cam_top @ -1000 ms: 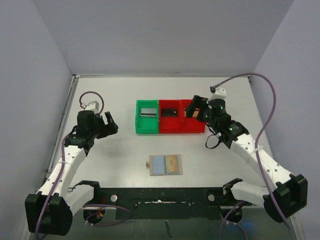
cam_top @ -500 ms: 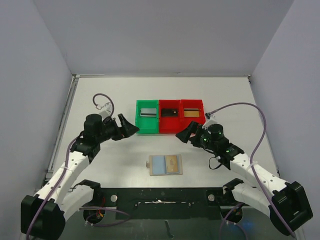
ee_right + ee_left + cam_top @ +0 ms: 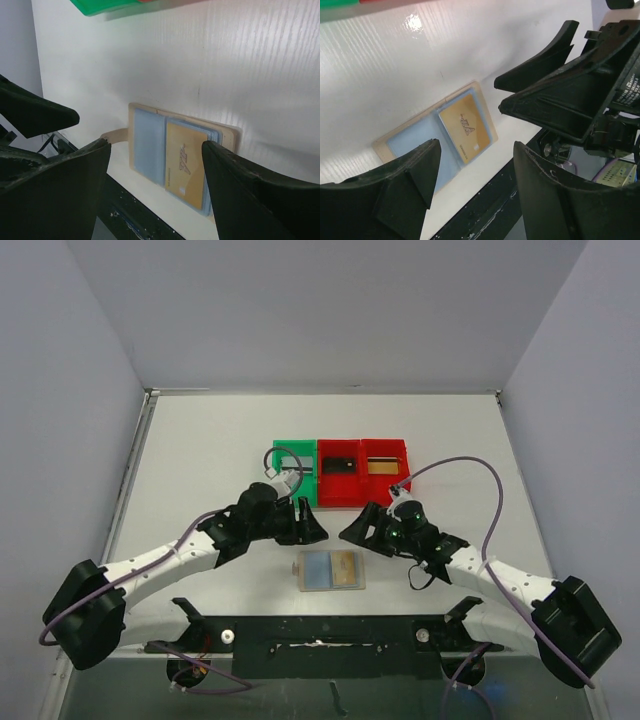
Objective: Take the credit cards out of the card holder
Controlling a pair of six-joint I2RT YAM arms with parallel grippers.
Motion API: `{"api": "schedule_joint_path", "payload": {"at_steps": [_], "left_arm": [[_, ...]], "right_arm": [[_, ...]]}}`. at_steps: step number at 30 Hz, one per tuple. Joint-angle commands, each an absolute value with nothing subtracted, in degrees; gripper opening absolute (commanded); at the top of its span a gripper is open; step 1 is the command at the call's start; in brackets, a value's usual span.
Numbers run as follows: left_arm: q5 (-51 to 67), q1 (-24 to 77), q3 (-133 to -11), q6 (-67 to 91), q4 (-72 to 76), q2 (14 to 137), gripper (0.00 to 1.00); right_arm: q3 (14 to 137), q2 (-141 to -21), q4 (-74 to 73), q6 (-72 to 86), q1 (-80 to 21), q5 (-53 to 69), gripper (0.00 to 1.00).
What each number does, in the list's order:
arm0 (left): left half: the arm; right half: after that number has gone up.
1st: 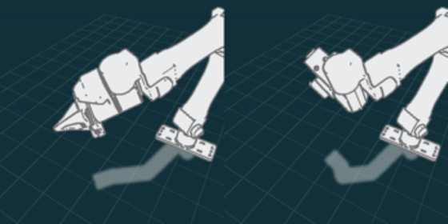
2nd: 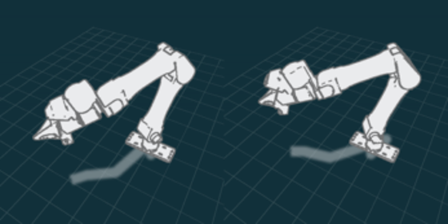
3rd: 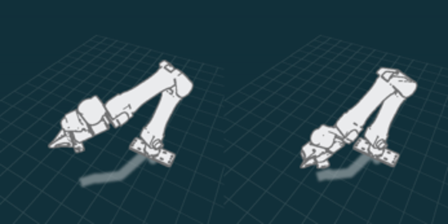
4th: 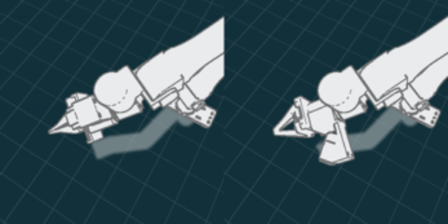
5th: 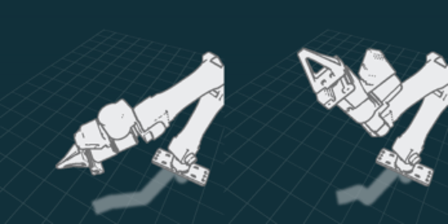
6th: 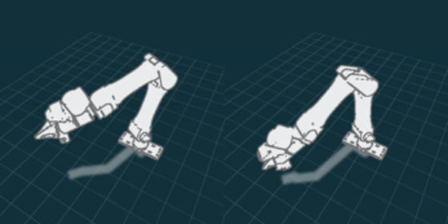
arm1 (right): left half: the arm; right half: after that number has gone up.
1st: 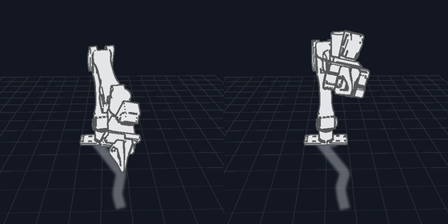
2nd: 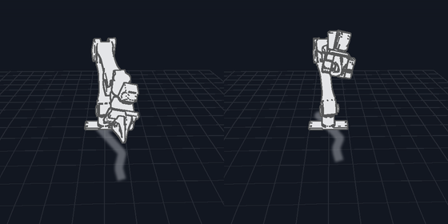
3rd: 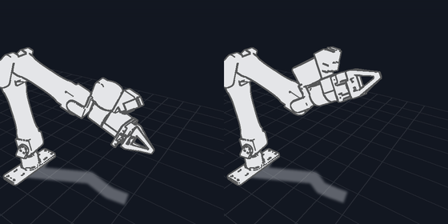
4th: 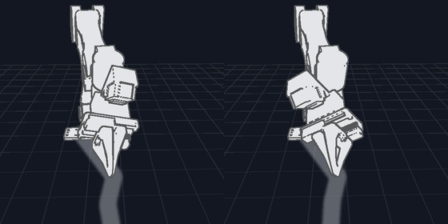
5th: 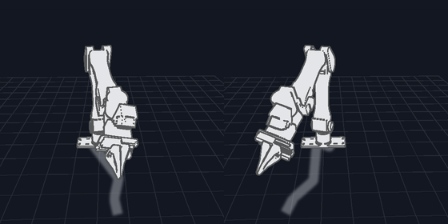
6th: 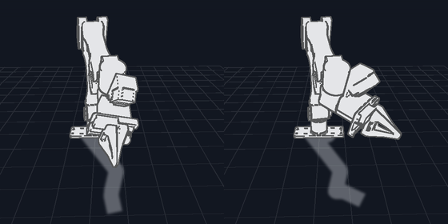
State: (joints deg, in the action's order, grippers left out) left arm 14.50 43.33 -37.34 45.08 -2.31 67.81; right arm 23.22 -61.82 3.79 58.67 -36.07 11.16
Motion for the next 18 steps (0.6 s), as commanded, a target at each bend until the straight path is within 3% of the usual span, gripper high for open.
{"api": "schedule_joint_path", "payload": {"at_steps": [1,9,18], "left_arm": [[11.0,45.6,-38.2,49.1,4.0,69.7,0.57],[10.2,47.3,-37.9,52.4,5.0,73.1,0.53],[10.1,47.3,-36.2,55.4,7.3,76.8,0.49]], "right_arm": [[23.0,-62.1,4.1,60.5,-38.3,8.4,0.72],[22.2,-63.2,2.3,62.1,-38.8,8.1,0.57],[20.2,-58.5,-0.6,64.4,-39.2,5.9,0.55]]}}
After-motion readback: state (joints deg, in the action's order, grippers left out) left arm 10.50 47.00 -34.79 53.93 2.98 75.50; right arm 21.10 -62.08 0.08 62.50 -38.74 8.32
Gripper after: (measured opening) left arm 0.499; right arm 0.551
